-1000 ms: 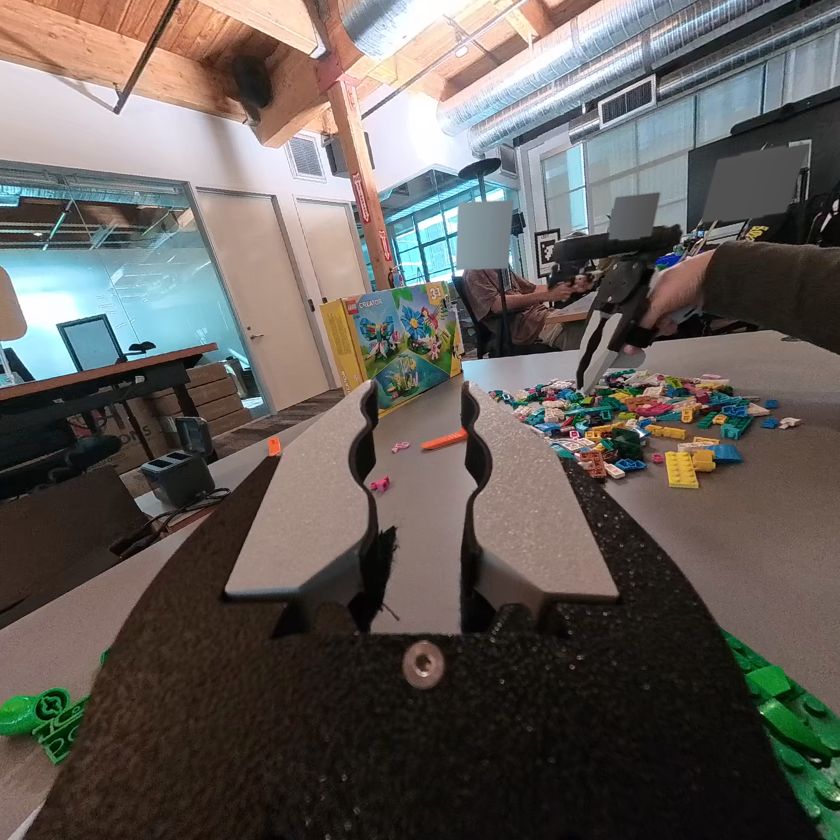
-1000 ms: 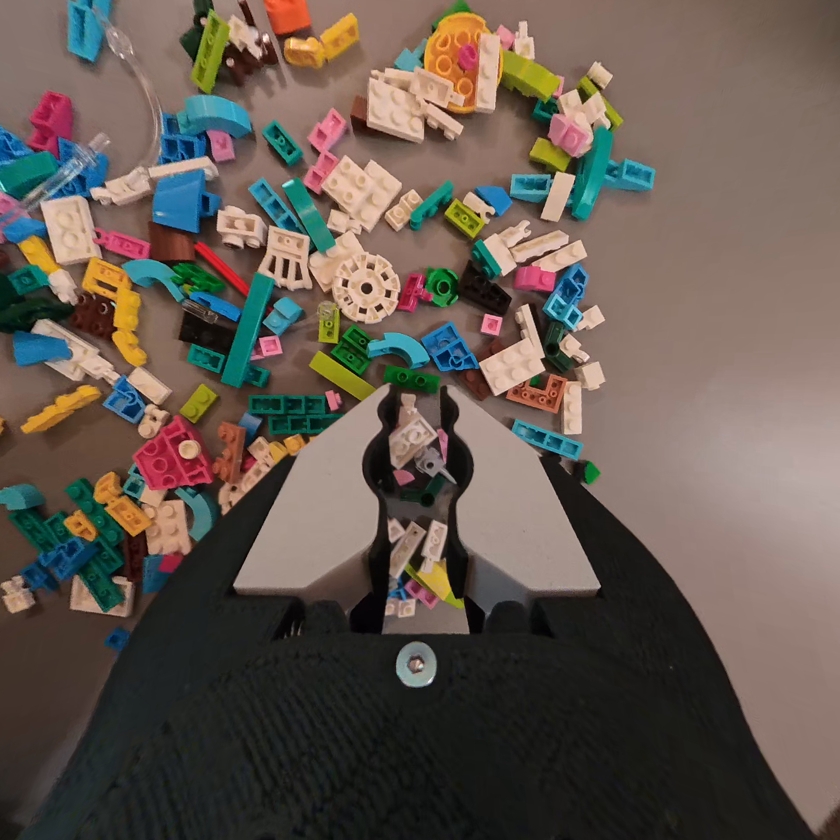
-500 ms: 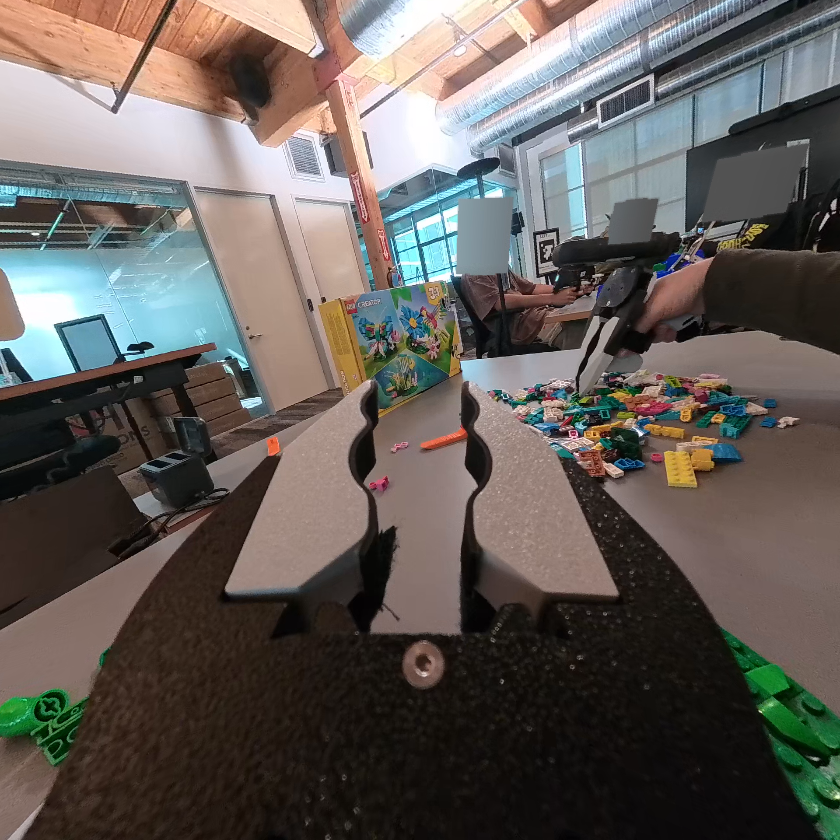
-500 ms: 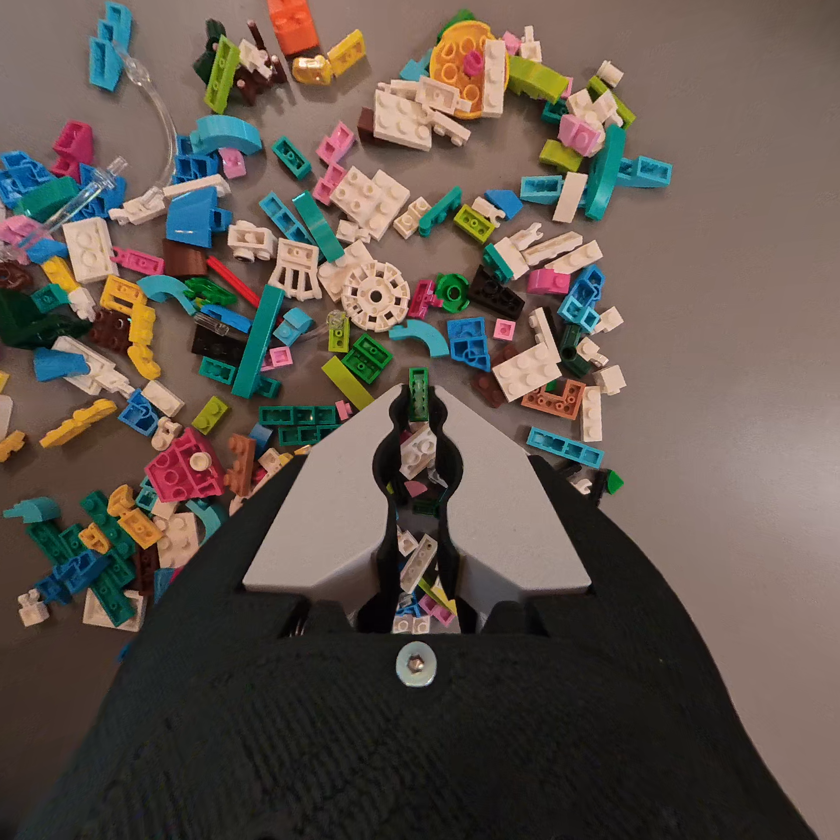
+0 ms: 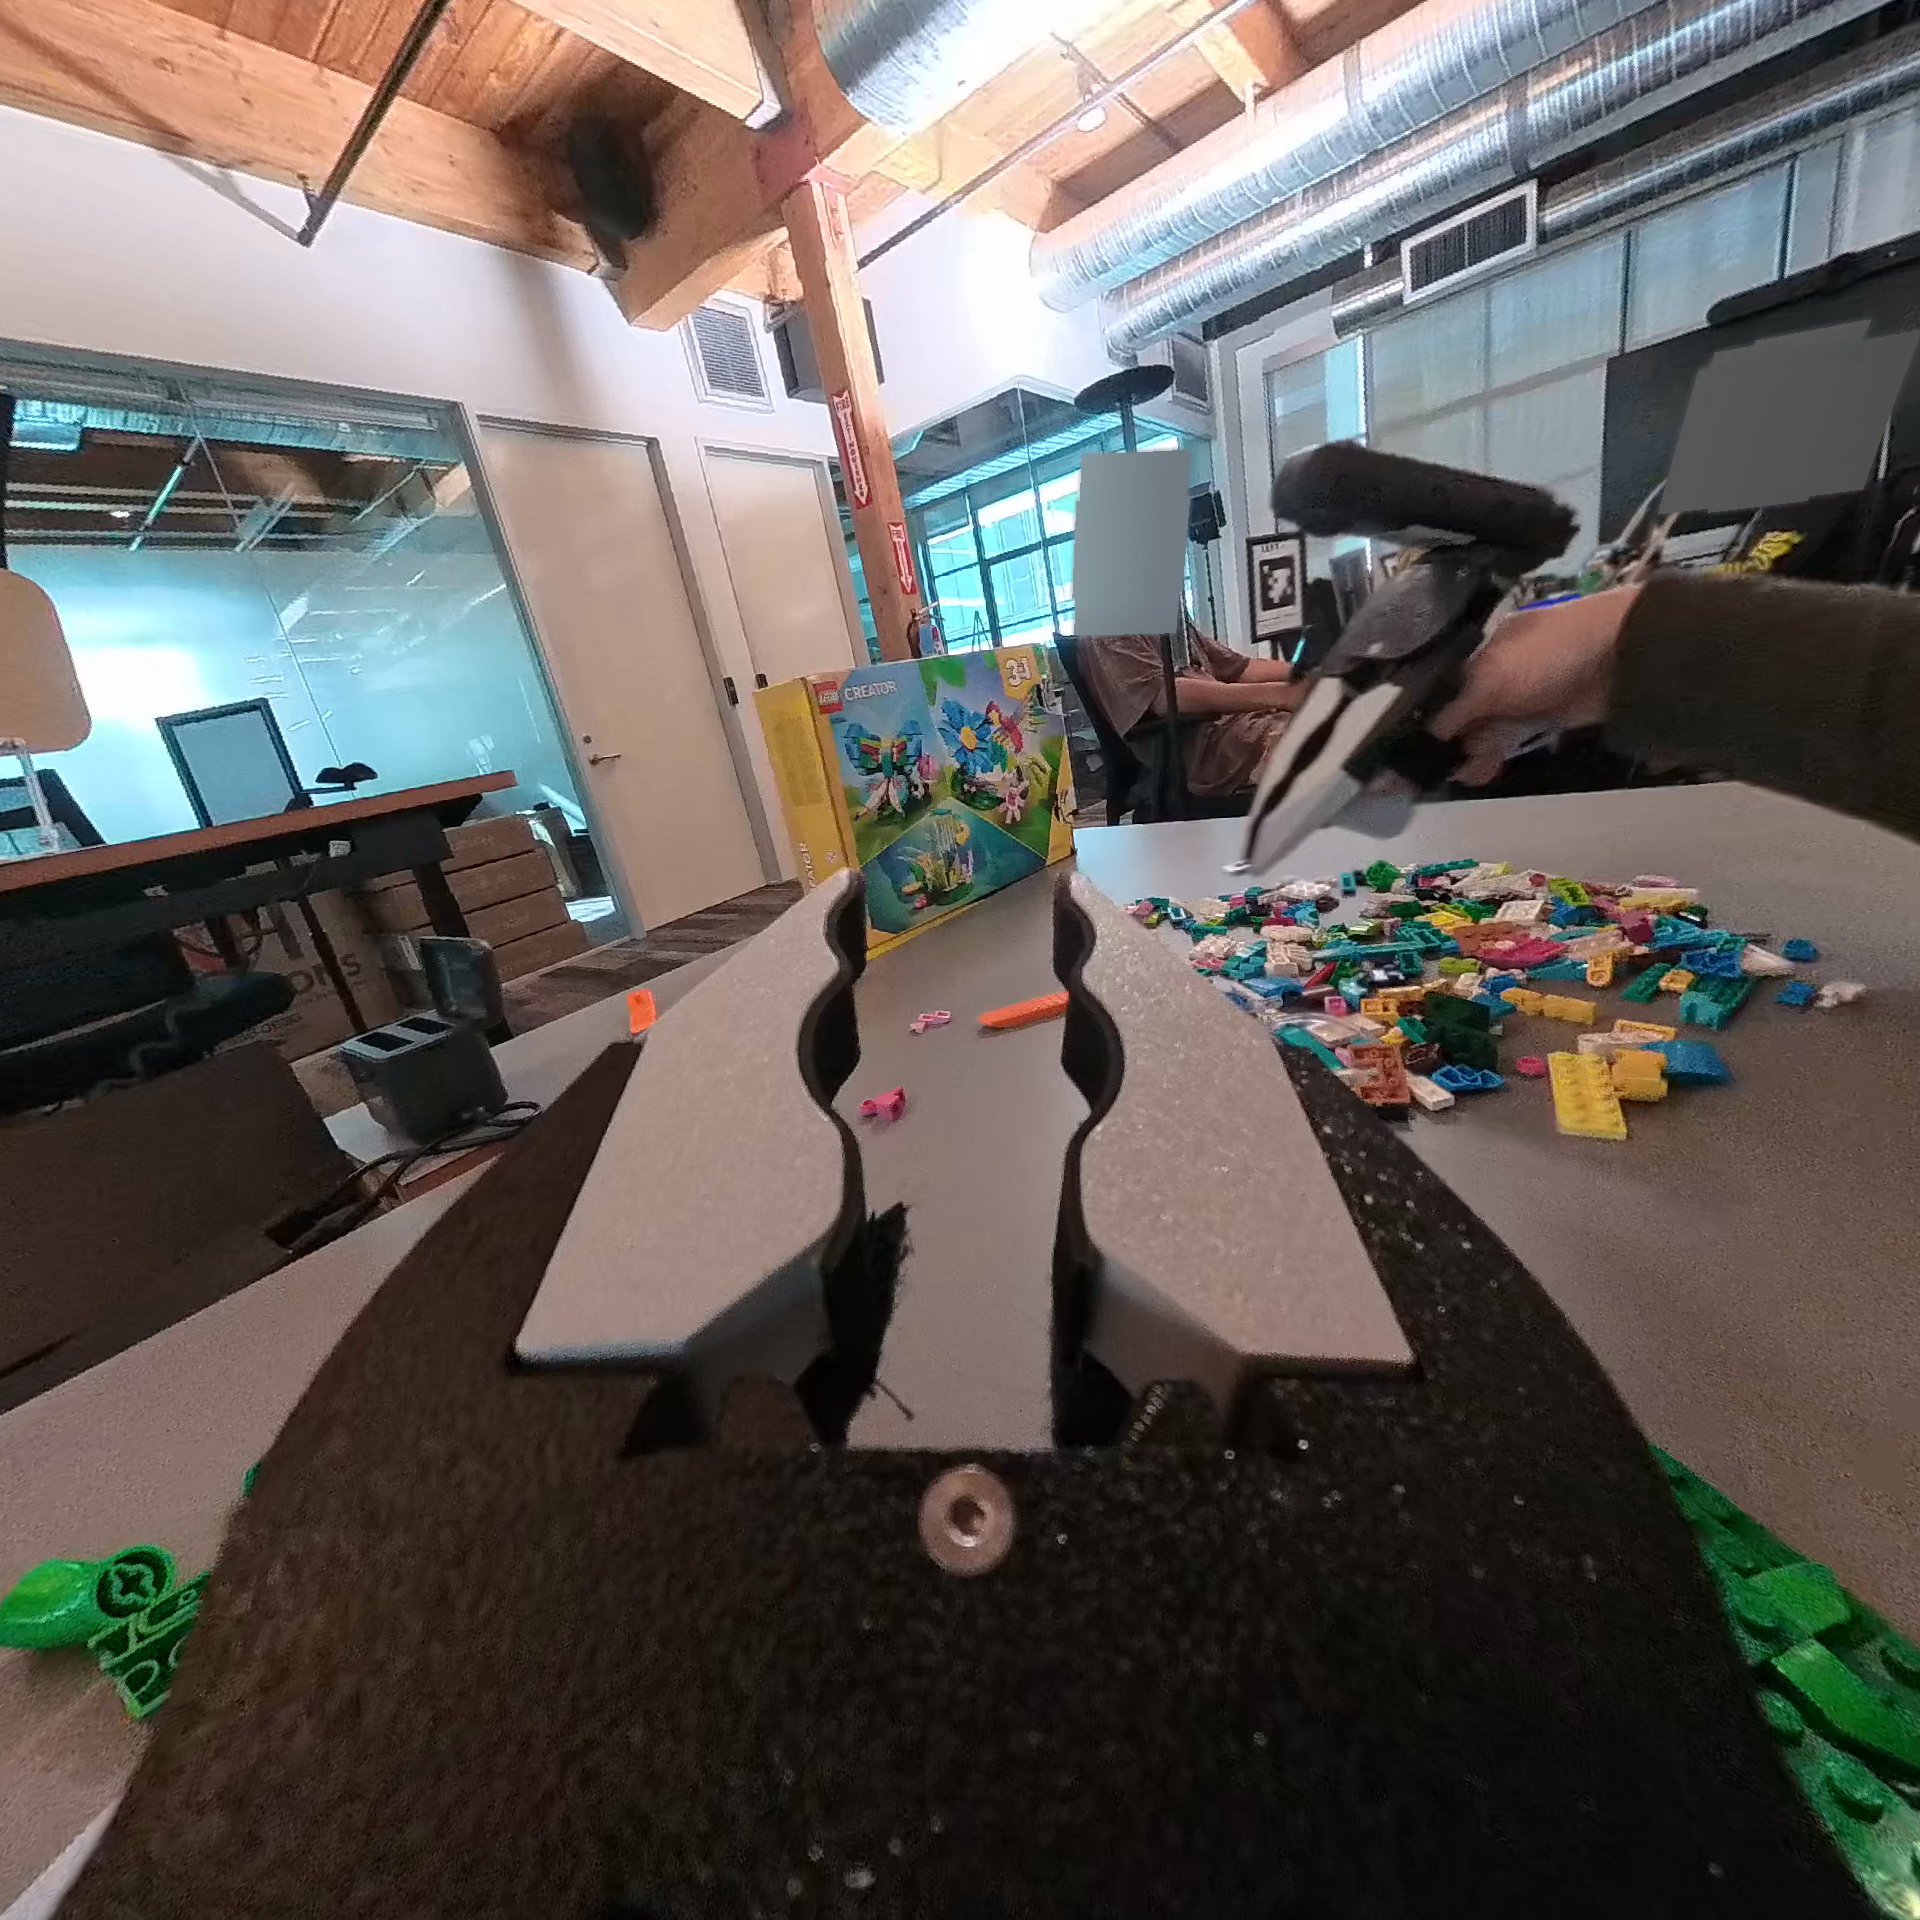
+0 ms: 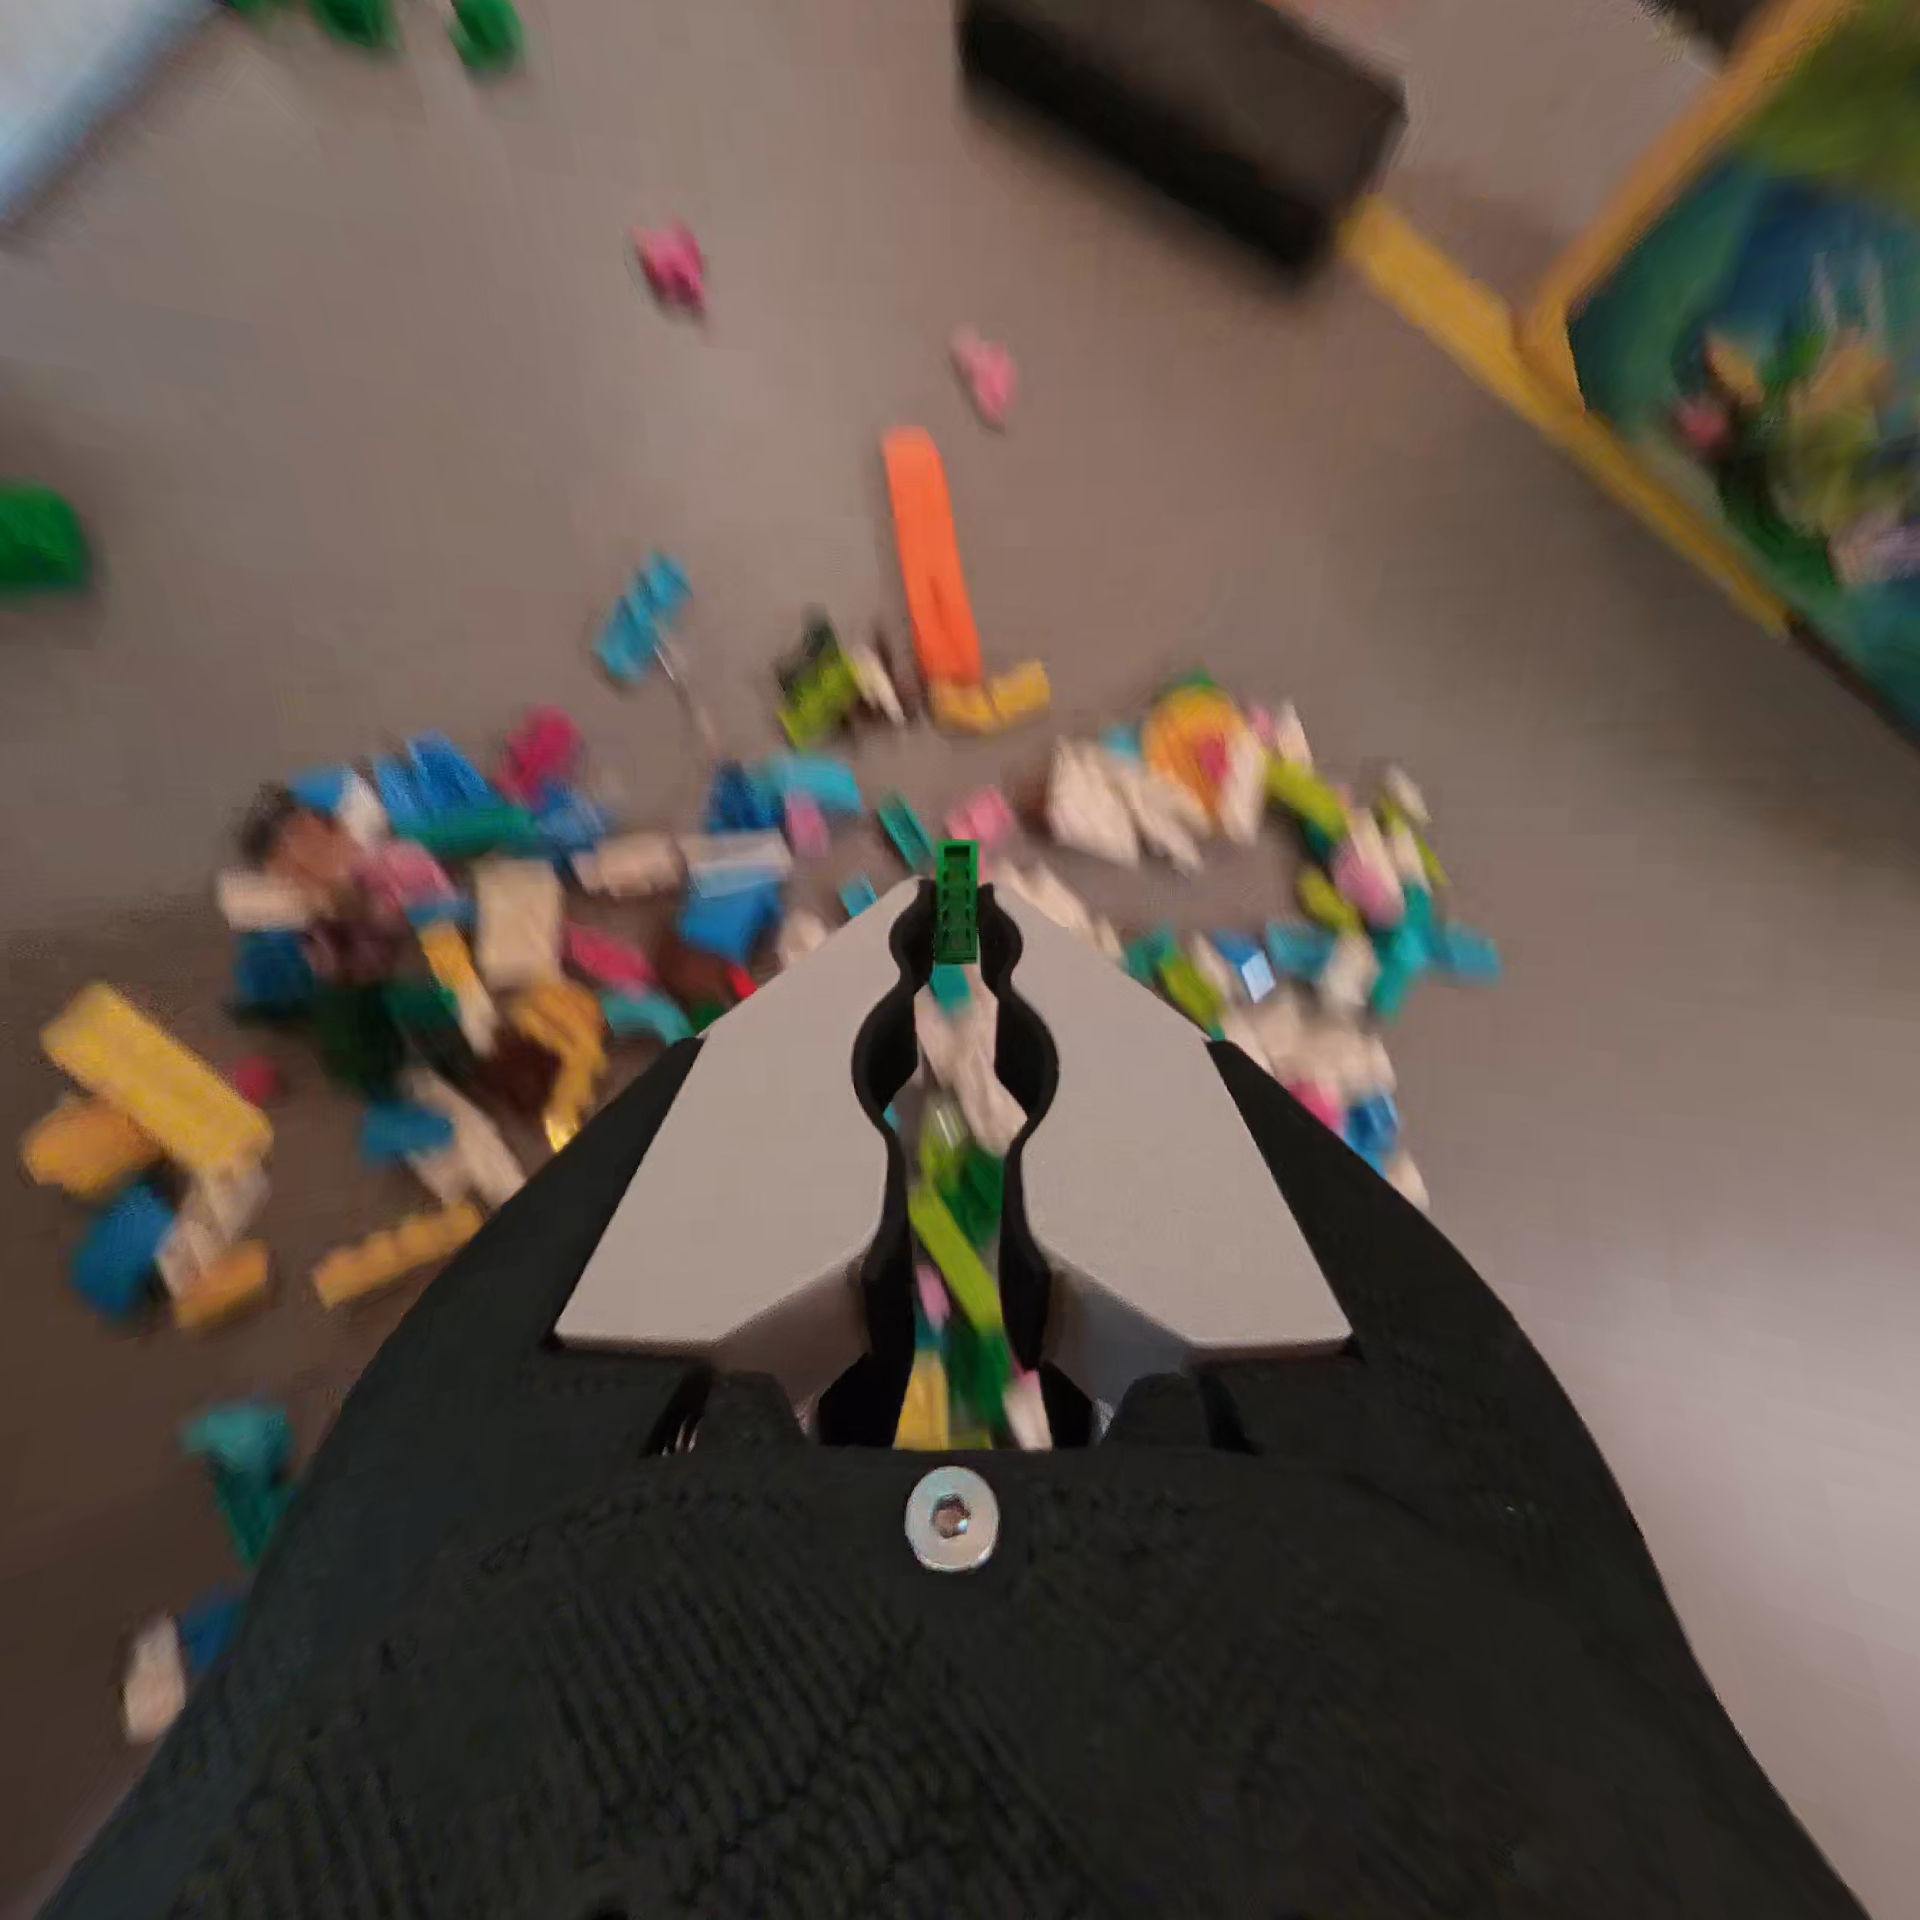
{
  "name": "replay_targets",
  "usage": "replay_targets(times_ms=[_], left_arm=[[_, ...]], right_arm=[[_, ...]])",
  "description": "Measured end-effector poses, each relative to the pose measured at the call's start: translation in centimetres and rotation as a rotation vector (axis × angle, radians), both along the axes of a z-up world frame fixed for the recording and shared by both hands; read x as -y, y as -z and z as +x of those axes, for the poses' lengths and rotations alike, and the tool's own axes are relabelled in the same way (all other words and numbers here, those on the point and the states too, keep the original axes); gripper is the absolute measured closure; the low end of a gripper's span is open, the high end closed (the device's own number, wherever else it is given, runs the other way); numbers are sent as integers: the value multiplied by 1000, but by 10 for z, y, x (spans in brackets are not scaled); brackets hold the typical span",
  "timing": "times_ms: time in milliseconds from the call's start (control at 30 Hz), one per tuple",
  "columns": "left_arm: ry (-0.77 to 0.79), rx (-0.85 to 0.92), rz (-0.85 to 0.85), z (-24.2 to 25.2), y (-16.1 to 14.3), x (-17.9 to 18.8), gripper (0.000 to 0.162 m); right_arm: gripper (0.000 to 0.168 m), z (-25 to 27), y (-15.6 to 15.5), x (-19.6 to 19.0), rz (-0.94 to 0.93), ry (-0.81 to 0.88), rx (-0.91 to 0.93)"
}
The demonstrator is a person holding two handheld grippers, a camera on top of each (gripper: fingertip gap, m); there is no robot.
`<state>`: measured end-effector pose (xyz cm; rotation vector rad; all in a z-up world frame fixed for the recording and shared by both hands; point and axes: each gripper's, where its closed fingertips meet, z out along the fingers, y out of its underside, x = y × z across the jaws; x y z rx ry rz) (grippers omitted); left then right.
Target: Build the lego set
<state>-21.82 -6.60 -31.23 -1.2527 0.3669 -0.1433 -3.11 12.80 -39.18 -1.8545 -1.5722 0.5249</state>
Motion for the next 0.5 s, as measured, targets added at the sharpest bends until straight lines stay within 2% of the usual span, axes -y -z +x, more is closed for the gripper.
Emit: replay_targets(times_ms=[133,267,433,500], left_arm=[[1,4,5,-1,-1,1,129],[2,2,6,-1,-1,2,129],[17,0,3,1,0,4,128],[32,8,-1,2,-1,5,127]], right_arm=[[162,-111,0,45,-16,-133,-78],[162,-197,11,78,22,-137,-92],[162,-248,25,87,42,-128,-30],[158,-257,30,94,-13,-144,-28]])
